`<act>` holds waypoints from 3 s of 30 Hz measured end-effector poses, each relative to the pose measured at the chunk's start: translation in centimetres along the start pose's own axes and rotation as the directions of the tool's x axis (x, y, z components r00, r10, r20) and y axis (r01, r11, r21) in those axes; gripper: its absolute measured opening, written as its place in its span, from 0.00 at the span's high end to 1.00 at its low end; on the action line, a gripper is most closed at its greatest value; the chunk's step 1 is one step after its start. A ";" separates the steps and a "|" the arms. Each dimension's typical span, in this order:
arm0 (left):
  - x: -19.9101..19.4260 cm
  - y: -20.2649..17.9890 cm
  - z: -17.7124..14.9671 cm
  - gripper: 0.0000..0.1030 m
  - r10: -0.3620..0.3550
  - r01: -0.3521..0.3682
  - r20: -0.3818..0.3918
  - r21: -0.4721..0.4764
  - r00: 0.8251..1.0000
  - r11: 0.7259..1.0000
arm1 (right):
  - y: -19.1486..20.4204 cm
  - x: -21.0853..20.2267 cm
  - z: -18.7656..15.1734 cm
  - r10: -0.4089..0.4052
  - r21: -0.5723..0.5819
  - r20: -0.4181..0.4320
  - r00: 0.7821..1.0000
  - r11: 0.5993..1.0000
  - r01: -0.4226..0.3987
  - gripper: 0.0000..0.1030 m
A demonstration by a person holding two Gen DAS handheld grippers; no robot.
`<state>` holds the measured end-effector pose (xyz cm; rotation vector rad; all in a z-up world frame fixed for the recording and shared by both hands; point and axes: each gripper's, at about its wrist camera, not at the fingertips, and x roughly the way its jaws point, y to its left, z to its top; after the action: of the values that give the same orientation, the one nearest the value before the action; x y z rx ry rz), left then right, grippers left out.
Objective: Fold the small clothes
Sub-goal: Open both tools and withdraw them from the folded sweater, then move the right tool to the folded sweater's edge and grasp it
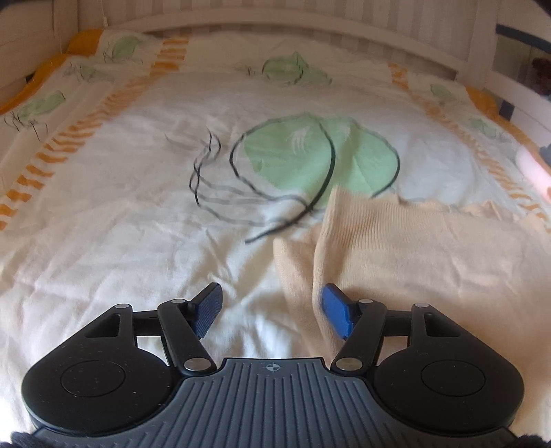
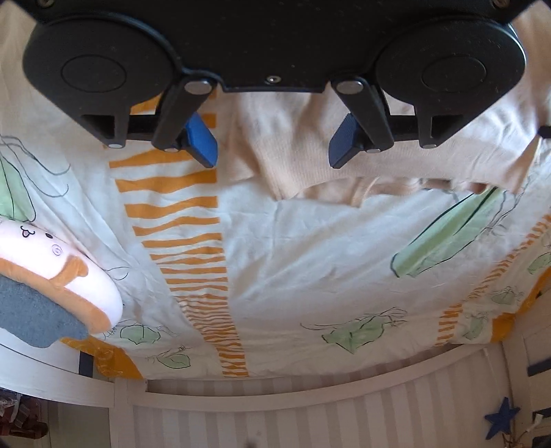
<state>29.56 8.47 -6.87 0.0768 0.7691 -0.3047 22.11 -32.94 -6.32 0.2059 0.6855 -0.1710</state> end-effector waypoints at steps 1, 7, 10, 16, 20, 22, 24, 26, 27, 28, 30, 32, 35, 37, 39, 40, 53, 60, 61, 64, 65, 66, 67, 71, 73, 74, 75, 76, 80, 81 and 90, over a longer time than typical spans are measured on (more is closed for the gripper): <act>-0.5 -0.1 0.1 0.39 0.006 -0.006 0.020 -0.004 1.000 1.000 | 0.3 -0.3 -0.4 0.006 -0.010 -0.011 1.000 1.000 -0.006 0.27; -3.3 -2.2 0.4 0.39 -0.081 0.080 0.132 0.012 0.988 0.997 | 2.2 -1.0 -3.9 -0.033 -0.144 -0.080 0.996 0.989 0.022 0.24; -3.5 -3.5 0.1 0.39 -0.108 0.104 0.133 0.037 0.985 0.994 | 1.2 -1.0 -5.1 0.017 -0.082 -0.110 0.994 0.996 -0.026 0.24; -4.4 -5.4 0.0 0.39 -0.128 0.129 0.107 0.005 0.986 0.992 | -3.4 -1.6 -4.9 0.140 0.148 -0.090 0.986 0.981 -0.126 0.22; -5.1 -7.6 -0.3 0.39 -0.141 0.139 0.077 0.027 0.987 0.990 | -6.4 -0.6 -4.9 0.267 0.295 -0.086 0.960 0.927 -0.232 0.19; -5.0 -8.6 -0.4 0.39 -0.150 0.148 0.052 0.029 0.987 0.989 | -7.4 0.2 -4.9 0.333 0.354 -0.075 0.940 0.890 -0.287 0.15; -4.7 -9.8 -0.4 0.39 -0.150 0.149 0.027 0.040 0.988 0.988 | -8.2 1.1 -4.8 0.400 0.395 -0.060 0.915 0.851 -0.346 0.12; -4.2 -11.1 -0.2 0.39 -0.151 0.151 0.002 0.049 0.988 0.987 | -8.6 2.0 -4.7 0.459 0.416 -0.047 0.887 0.816 -0.401 0.08; -3.8 -11.6 -0.1 0.39 -0.152 0.153 -0.010 0.050 0.988 0.987 | -8.8 2.3 -4.6 0.485 0.417 -0.042 0.873 0.803 -0.426 0.04; -3.5 -12.1 0.1 0.39 -0.155 0.155 -0.020 0.048 0.988 0.987 | -8.8 2.5 -4.6 0.507 0.414 -0.034 0.861 0.792 -0.450 0.00; -2.7 -13.3 0.4 0.39 -0.157 0.159 -0.043 0.043 0.987 0.986 | -8.6 2.7 -4.9 0.529 0.388 -0.021 0.849 0.787 -0.480 0.00; -1.5 -14.4 0.9 0.39 -0.138 0.141 -0.058 0.046 0.989 0.989 | -8.2 2.6 -5.1 0.535 0.342 -0.018 0.845 0.797 -0.498 0.00; 0.7 -16.0 1.7 0.39 -0.102 0.106 -0.092 0.040 0.991 0.994 | -7.7 2.6 -5.0 0.534 0.308 -0.020 0.846 0.808 -0.502 0.00; 2.0 -17.1 2.1 0.39 -0.079 0.084 -0.101 0.045 0.992 0.995 | -7.7 2.6 -4.9 0.540 0.304 -0.018 0.841 0.805 -0.510 0.00; 3.5 -18.4 2.3 0.39 -0.011 0.024 -0.126 0.099 0.992 0.995 | -7.7 2.7 -4.7 0.547 0.318 -0.014 0.837 0.796 -0.515 0.00; 4.2 -18.8 2.2 0.38 0.005 0.011 -0.137 0.116 0.991 0.993 | -7.8 2.8 -4.7 0.550 0.322 -0.013 0.835 0.793 -0.517 0.00; 3.4 -19.2 2.0 0.28 0.019 0.006 -0.171 0.150 0.985 0.989 | -8.3 2.8 -4.9 0.547 0.324 -0.002 0.837 0.792 -0.517 0.00; 1.3 -19.9 -1.3 0.26 -0.018 0.057 -0.184 0.208 0.983 0.976 | -8.4 2.9 -5.0 0.548 0.318 0.005 0.836 0.792 -0.521 0.00; 1.5 -19.6 -1.6 0.26 -0.024 0.060 -0.182 0.193 0.983 0.979 | -8.4 2.9 -5.1 0.547 0.313 0.006 0.837 0.794 -0.522 0.00; 2.2 -18.4 -1.5 0.21 -0.065 0.084 -0.191 0.095 0.979 0.992 | -8.1 2.8 -5.4 0.540 0.281 0.020 0.842 0.805 -0.523 0.00; 2.4 -18.3 -1.5 0.20 -0.067 0.085 -0.192 0.091 0.979 0.992 | -7.9 2.7 -5.7 0.534 0.262 0.029 0.845 0.811 -0.522 0.00; 2.4 -18.4 -1.6 0.18 -0.062 0.082 -0.190 0.102 0.980 0.991 | -7.6 2.6 -5.9 0.527 0.242 0.035 0.849 0.820 -0.519 0.00; 2.4 -18.6 -1.7 0.17 -0.056 0.077 -0.183 0.111 0.982 0.991 | -7.4 2.5 -6.0 0.518 0.219 0.040 0.854 0.829 -0.514 0.00; 2.2 -18.8 -2.6 0.16 -0.047 0.061 -0.138 0.097 0.989 0.993 | -6.7 2.2 -6.6 0.495 0.163 0.064 0.866 0.851 -0.499 0.00; 2.2 -18.8 -2.8 0.15 -0.047 0.058 -0.122 0.091 0.991 0.994 | -6.8 2.2 -6.8 0.498 0.159 0.077 0.864 0.849 -0.503 0.00; 2.1 -18.8 -2.9 0.15 -0.045 0.056 -0.118 0.090 0.992 0.994 | -6.9 2.1 -6.8 0.499 0.158 0.081 0.863 0.848 -0.505 0.00; 2.1 -18.8 -2.9 0.15 -0.045 0.056 -0.117 0.088 0.992 0.995 | -6.9 2.1 -6.8 0.499 0.156 0.085 0.862 0.848 -0.507 0.00; 2.1 -18.7 -2.9 0.15 -0.046 0.057 -0.117 0.088 0.992 0.994 | -6.9 2.0 -6.9 0.499 0.154 0.088 0.862 0.848 -0.507 0.00; 2.1 -18.5 -2.8 0.15 -0.056 0.068 -0.123 0.091 0.991 0.994 | -6.7 2.0 -6.8 0.494 0.147 0.085 0.865 0.853 -0.501 0.00; 2.1 -18.4 -2.8 0.15 -0.058 0.070 -0.123 0.091 0.991 0.993 | -6.7 1.9 -6.8 0.492 0.146 0.084 0.866 0.854 -0.499 0.00; 2.0 -17.9 -3.0 0.16 -0.090 0.100 -0.110 0.088 0.990 0.991 | -6.4 2.0 -5.9 0.484 0.175 0.030 0.875 0.859 -0.481 0.00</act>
<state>23.54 -8.59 -9.59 0.1454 0.8651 -0.4304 18.62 -37.84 -12.90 0.5457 0.6138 0.2557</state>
